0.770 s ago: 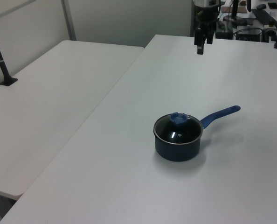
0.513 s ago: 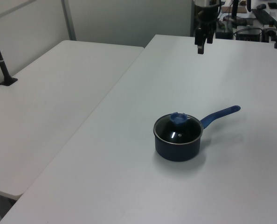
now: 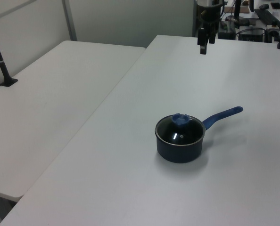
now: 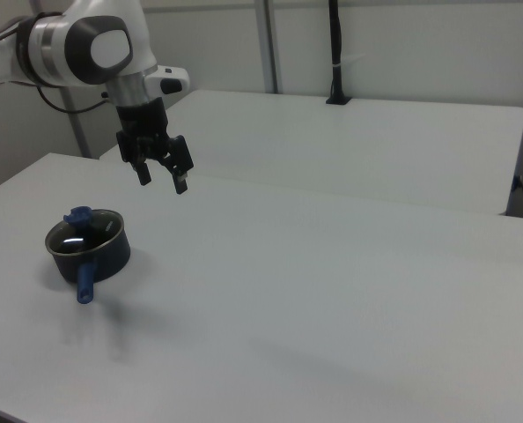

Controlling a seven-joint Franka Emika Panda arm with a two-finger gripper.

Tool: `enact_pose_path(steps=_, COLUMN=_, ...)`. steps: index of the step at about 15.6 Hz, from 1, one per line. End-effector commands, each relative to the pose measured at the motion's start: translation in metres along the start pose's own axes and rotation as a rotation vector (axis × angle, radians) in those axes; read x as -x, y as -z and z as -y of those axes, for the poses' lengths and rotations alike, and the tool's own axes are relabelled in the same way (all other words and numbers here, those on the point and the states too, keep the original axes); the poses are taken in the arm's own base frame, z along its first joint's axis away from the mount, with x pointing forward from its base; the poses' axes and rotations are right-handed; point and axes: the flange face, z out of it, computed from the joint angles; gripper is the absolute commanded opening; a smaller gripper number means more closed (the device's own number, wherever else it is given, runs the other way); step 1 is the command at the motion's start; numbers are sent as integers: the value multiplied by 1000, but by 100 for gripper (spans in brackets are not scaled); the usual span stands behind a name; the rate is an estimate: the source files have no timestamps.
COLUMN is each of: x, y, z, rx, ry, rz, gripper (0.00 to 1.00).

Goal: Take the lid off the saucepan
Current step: 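Move the open gripper over the saucepan toward the blue lid knob, then lower the gripper onto the blue knob and close on it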

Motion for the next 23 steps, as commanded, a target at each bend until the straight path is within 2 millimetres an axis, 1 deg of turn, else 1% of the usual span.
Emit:
enact_pose_path(steps=1, x=5, y=1, z=3, rx=9, ry=27, rz=17, gripper=100)
enact_pose_path(steps=3, x=5, y=-2, z=6, rx=9, ry=33, rz=20, gripper=100)
enact_pose_path(steps=4, x=3, y=-7, z=10, rx=8, ry=40, rz=27, gripper=100)
enact_pose_path(steps=6, x=-2, y=-1, z=14, rx=-6, ry=41, rz=9, gripper=100)
enact_pose_path(steps=7, x=-6, y=-2, z=18, rx=-10, ry=45, rz=8, gripper=100)
enact_pose_path(steps=8, x=-8, y=2, z=25, rx=-13, ry=56, rz=-2, gripper=100)
enact_pose_path(steps=11, x=-9, y=-3, z=63, rx=-29, ry=112, rz=6, gripper=100)
enact_pose_path(steps=12, x=-8, y=-9, z=81, rx=-36, ry=133, rz=18, gripper=100)
enact_pose_path(steps=14, x=-3, y=-17, z=125, rx=-45, ry=193, rz=11, gripper=100)
enact_pose_path(steps=15, x=0, y=-22, z=143, rx=-45, ry=223, rz=11, gripper=100)
enact_pose_path(steps=17, x=5, y=-43, z=185, rx=-40, ry=285, rz=29, gripper=100)
enact_pose_path(steps=18, x=9, y=-48, z=205, rx=-43, ry=316, rz=20, gripper=100)
enact_pose_path(steps=20, x=11, y=-61, z=233, rx=-51, ry=299, rz=1, gripper=100)
enact_pose_path(steps=22, x=11, y=-76, z=260, rx=-61, ry=218, rz=-24, gripper=100)
enact_pose_path(steps=23, x=10, y=-83, z=270, rx=-67, ry=194, rz=-36, gripper=100)
